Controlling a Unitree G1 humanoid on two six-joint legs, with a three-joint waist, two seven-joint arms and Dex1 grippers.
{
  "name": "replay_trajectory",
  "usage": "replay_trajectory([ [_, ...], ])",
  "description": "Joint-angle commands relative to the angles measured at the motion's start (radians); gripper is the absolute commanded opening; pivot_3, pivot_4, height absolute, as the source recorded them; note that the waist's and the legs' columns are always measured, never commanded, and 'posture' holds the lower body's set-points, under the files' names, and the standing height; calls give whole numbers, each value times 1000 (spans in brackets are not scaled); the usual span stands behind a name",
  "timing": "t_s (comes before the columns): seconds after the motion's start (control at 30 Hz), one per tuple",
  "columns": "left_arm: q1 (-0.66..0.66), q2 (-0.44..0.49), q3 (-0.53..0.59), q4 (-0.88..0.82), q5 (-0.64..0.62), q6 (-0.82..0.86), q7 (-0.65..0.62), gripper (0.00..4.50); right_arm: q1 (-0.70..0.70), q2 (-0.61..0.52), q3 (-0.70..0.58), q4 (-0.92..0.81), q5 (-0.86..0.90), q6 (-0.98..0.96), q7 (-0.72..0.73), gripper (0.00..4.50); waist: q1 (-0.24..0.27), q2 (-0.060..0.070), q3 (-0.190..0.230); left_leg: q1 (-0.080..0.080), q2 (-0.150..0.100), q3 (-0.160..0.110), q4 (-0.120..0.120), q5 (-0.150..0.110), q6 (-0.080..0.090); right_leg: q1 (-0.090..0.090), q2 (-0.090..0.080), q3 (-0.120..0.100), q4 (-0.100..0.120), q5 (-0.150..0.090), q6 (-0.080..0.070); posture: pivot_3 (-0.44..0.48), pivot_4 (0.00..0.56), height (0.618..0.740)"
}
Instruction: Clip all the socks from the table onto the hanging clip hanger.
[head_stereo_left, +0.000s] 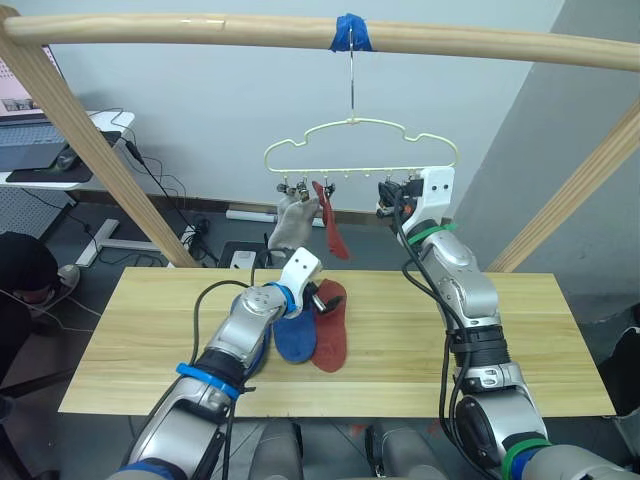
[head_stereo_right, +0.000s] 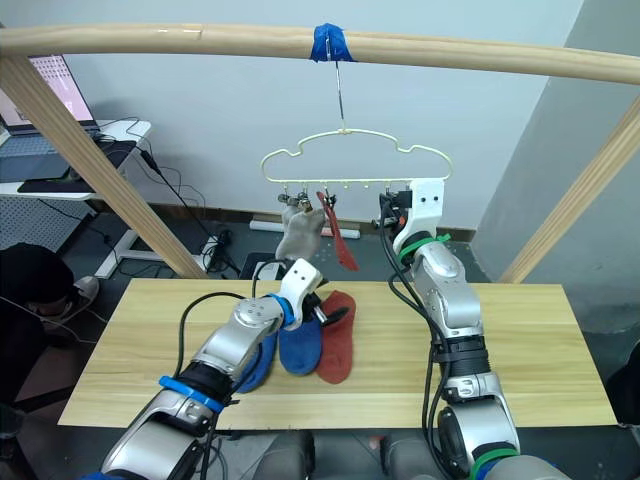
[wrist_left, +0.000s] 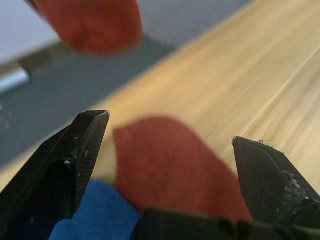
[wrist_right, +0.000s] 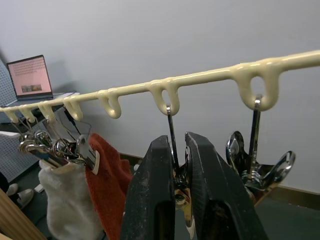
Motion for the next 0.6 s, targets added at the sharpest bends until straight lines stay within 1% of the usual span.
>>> replay_trajectory([
  [0.03,-45,-19,-17,96,42,-39,-11,4500,2,-5,-7,-60,5,4,-16,89,-2,0,0,0,0,0,0,0,0,0,0,0,0,0,0,-36,164,740],
  [0.13,-60,-35,-19,151,57,-46,-36,4500,5,-8,-9,-71,8,11,-24,89,-8,0,0,0,0,0,0,0,0,0,0,0,0,0,0,-42,164,740],
  [0.23,-52,-29,-33,169,82,-52,-66,3935,8,-12,-15,-77,8,15,-31,89,-12,0,0,0,0,0,0,0,0,0,0,0,0,0,0,-46,165,740],
  [0.4,-32,-22,-31,147,93,-71,-101,2448,11,-11,-15,-77,11,14,-38,89,-16,0,0,0,0,0,0,0,0,0,0,0,0,0,0,-38,165,740],
  [0.47,-23,-21,-26,133,94,-111,-103,1899,11,-11,-14,-75,12,13,-38,89,-16,0,0,0,0,0,0,0,0,0,0,0,0,0,0,-36,164,740],
  [0.57,-12,-23,-7,99,82,-154,-102,946,8,-15,-14,-69,14,12,-33,89,-16,0,0,0,0,0,0,0,0,0,0,0,0,0,0,-36,164,740],
  [0.6,-9,-22,-3,87,78,-164,-105,614,7,-16,-13,-67,14,11,-31,89,-15,0,0,0,0,0,0,0,0,0,0,0,0,0,0,-23,165,740],
])
